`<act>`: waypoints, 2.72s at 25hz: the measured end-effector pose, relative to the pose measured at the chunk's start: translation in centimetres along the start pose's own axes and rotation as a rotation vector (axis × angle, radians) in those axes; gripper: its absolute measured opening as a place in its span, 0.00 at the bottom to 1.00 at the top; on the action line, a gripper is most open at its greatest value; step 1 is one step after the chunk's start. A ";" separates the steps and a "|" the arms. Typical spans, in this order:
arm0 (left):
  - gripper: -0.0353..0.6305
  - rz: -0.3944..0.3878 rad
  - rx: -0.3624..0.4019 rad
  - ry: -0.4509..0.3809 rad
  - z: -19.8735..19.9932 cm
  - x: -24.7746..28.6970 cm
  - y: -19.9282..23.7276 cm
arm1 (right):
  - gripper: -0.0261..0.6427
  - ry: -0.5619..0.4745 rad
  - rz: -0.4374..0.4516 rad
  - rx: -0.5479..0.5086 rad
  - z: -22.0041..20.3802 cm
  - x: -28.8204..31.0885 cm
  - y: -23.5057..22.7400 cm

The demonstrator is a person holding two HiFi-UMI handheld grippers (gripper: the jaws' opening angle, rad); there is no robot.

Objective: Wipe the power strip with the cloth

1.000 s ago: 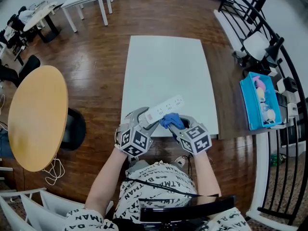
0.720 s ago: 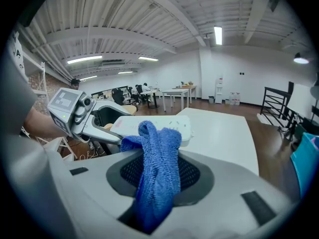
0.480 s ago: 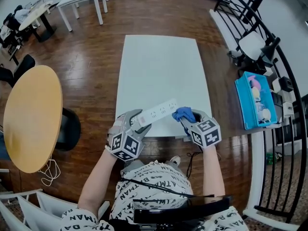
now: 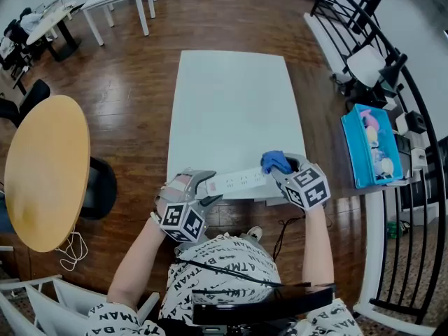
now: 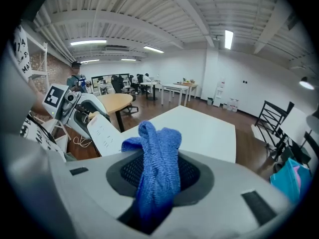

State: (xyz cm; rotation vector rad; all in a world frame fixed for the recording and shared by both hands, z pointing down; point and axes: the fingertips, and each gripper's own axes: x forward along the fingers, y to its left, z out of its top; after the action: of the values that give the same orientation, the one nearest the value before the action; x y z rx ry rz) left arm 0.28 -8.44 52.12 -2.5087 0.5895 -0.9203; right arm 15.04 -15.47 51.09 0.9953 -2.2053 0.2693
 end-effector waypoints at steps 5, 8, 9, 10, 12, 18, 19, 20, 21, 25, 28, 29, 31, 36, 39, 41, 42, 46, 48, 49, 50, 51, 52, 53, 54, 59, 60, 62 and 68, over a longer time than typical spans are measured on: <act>0.48 -0.033 0.051 0.009 0.2 0.6 -0.8 | 0.24 0.028 0.107 -0.064 0.5 0.6 1.8; 0.48 -0.045 0.085 0.022 0.2 0.9 -1.1 | 0.24 0.076 0.163 -0.131 0.5 1.2 3.3; 0.48 -0.049 0.098 0.028 0.1 1.0 -1.2 | 0.24 0.102 0.166 -0.164 0.3 1.4 3.6; 0.48 -0.054 0.113 0.034 0.1 1.0 -1.3 | 0.24 0.123 0.171 -0.195 0.2 1.6 4.0; 0.48 -0.067 0.143 0.046 0.0 1.3 -1.7 | 0.24 0.149 0.197 -0.246 0.2 1.7 4.8; 0.48 -0.095 0.186 0.070 0.2 2.0 -2.5 | 0.24 0.159 0.278 -0.336 1.6 2.2 7.8; 0.48 -0.099 0.192 0.072 0.2 2.2 -2.6 | 0.24 0.155 0.291 -0.347 2.0 2.3 8.3; 0.48 -0.104 0.197 0.073 0.3 2.2 -2.7 | 0.24 0.147 0.307 -0.353 2.4 2.5 8.9; 0.48 -0.108 0.201 0.073 0.3 2.3 -2.8 | 0.24 0.134 0.325 -0.354 2.9 2.6 9.6; 0.48 -0.110 0.208 0.076 0.4 2.6 -3.2 | 0.24 0.088 0.383 -0.348 4.6 2.9 11.9; 0.48 -0.103 0.205 0.078 0.5 2.5 -3.3 | 0.24 0.098 0.386 -0.372 4.7 3.0 12.3; 0.48 -0.101 0.203 0.076 0.5 2.4 -3.3 | 0.24 0.103 0.385 -0.376 4.6 3.0 12.2; 0.48 -0.096 0.196 0.068 0.5 2.1 -3.2 | 0.24 0.116 0.373 -0.382 4.2 3.0 11.6; 0.48 -0.083 0.167 0.052 0.3 1.7 -2.9 | 0.24 0.167 0.320 -0.404 2.7 2.8 9.5; 0.48 -0.082 0.156 0.041 0.2 1.5 -2.7 | 0.24 0.186 0.286 -0.392 1.8 2.4 7.9; 0.48 -0.074 0.140 0.032 0.2 1.4 -2.4 | 0.24 0.196 0.262 -0.377 1.1 2.2 6.7; 0.48 -0.069 0.133 0.028 0.2 1.4 -2.3 | 0.24 0.201 0.249 -0.373 0.6 2.1 5.9; 0.48 -0.054 0.114 0.021 0.0 1.3 -1.7 | 0.24 0.223 0.202 -0.328 -1.2 1.6 3.2; 0.48 -0.049 0.099 0.015 -0.1 1.2 -1.4 | 0.24 0.226 0.183 -0.301 -1.8 1.4 2.3; 0.48 -0.045 0.089 0.012 -0.2 1.2 -1.3 | 0.24 0.226 0.175 -0.287 -2.1 1.4 1.9; 0.48 -0.041 0.080 0.009 -0.2 1.1 -1.1 | 0.24 0.225 0.168 -0.273 -2.3 1.3 1.6; 0.48 -0.037 0.072 0.007 -0.2 1.1 -0.9 | 0.24 0.224 0.160 -0.257 -2.6 1.2 1.2; 0.48 -0.033 0.063 0.006 -0.3 1.1 -0.7 | 0.24 0.222 0.154 -0.240 -2.8 1.1 0.9; 0.48 -0.030 0.052 0.005 -0.4 1.1 -0.5 | 0.24 0.218 0.149 -0.223 -3.0 1.0 0.8; 0.48 -0.026 0.039 0.005 -0.5 1.1 -0.3 | 0.24 0.213 0.145 -0.208 -3.1 0.9 0.6; 0.48 0.011 -0.015 0.016 -0.9 1.1 0.6 | 0.24 0.203 0.142 -0.177 -3.8 0.9 0.6; 0.48 0.019 -0.023 0.020 -0.9 1.1 0.8 | 0.24 0.203 0.145 -0.173 -4.0 0.9 0.8; 0.48 0.038 -0.046 0.028 -1.2 1.2 1.2 | 0.24 0.202 0.150 -0.166 -4.3 1.0 1.2; 0.48 0.079 -0.106 0.046 -1.5 1.2 2.4 | 0.24 0.189 0.139 -0.149 -4.3 1.3 2.1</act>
State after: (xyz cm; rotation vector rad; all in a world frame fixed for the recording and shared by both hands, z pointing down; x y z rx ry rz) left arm -0.48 -11.37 52.65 -2.5429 0.7653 -0.9429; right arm 15.09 -12.86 55.37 0.7081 -2.0909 0.2473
